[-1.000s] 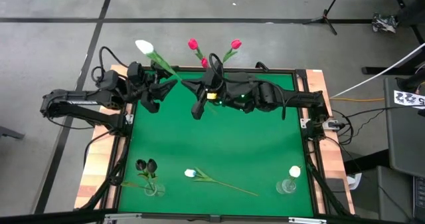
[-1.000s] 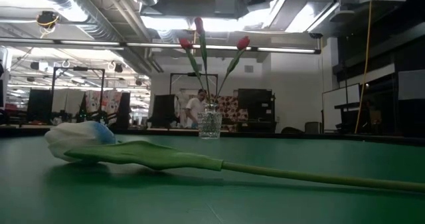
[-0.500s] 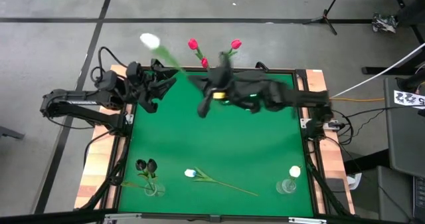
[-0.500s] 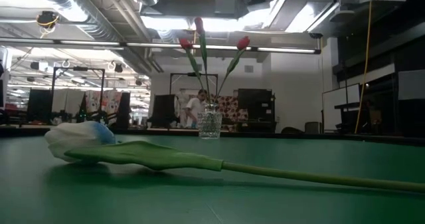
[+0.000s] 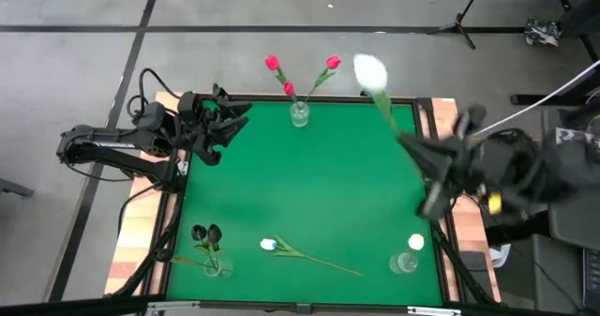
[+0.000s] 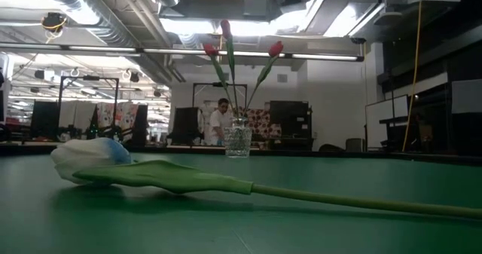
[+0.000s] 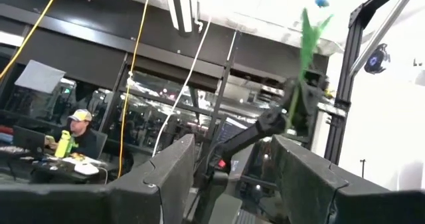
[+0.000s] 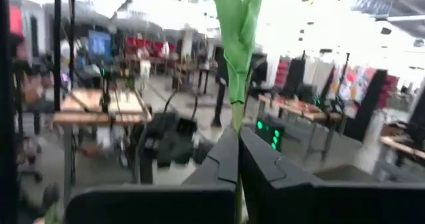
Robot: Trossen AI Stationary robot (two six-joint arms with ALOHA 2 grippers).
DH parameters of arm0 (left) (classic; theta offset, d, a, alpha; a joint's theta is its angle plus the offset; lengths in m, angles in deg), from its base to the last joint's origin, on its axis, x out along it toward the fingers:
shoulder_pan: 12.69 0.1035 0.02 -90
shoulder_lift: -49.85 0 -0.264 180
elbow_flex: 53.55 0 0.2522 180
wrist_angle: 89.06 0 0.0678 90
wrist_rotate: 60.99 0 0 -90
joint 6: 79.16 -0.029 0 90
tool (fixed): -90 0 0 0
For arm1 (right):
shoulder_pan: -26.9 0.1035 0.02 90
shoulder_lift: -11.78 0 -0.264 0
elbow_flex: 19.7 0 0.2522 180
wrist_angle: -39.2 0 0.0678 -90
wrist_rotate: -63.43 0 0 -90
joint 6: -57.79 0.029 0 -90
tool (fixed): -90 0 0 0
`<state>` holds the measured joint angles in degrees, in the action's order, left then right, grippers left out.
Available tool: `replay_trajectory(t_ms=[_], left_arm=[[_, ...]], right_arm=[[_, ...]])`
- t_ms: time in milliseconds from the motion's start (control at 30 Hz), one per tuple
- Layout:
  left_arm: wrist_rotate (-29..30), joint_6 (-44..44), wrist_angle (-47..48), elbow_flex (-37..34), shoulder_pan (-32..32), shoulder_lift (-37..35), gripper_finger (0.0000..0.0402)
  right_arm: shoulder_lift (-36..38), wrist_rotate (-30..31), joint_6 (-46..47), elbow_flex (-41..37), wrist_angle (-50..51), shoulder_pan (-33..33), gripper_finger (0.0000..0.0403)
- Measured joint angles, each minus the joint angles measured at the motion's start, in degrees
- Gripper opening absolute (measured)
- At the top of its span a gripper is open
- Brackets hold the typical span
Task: Sort flowers into vase by color
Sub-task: Put the top white flower into the bottom right transparent vase
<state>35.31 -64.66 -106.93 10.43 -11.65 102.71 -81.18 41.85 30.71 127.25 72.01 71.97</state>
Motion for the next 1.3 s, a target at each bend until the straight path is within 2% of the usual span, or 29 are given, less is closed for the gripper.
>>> replay_trajectory(t_ms=[67,167,267,433,500,567,800,967,1000,1200,1300], left_arm=[[-0.02,0.35,0.1,0.0,0.0,0.0,0.0194],[0.0,0.37,0.58,0.0,0.0,0.0,0.0194],[-0.01,0.39,1.2,0.0,0.0,0.0,0.0194],[0.0,1.71,1.15,0.0,0.0,0.0,0.0194],[-0.02,2.12,1.13,0.0,0.0,0.0,0.0194],[-0.02,2.63,1.13,0.0,0.0,0.0,0.0194],[-0.02,4.14,1.14,0.0,0.0,0.0,0.0194],[-0.01,5.03,1.13,0.0,0.0,0.09,0.0194],[-0.02,5.07,1.13,0.0,0.0,0.09,0.0194],[0.78,5.07,1.15,0.0,0.13,0.11,0.0194],[3.27,5.09,1.15,0.0,0.13,0.11,0.0194]], right_arm=[[-1.22,6.85,-0.14,-0.2,0.12,5.18,0.0002],[-3.76,19.62,1.15,-1.64,1.18,9.56,0.0001],[-4.08,21.32,9.83,-3.43,6.66,12.75,0.0001],[-2.85,21.74,32.19,-3.54,22.74,14.81,0.0001],[-2.47,19.4,37.31,-3.59,28.97,15.2,0.0001],[-1.83,18.8,40.64,-3.69,31.12,15.07,0.0001],[7.45,19.13,40.29,-3.39,32.82,17.53,0.0],[16.64,18.67,37.98,-3.42,37.76,23.26,0.0],[18.19,17.16,36.79,-3.38,38.82,24.29,0.0],[22.43,-0.43,27.0,-3.56,43.98,31.88,0.0],[22.99,-1.73,27.52,-3.67,49.01,37.21,0.0]])
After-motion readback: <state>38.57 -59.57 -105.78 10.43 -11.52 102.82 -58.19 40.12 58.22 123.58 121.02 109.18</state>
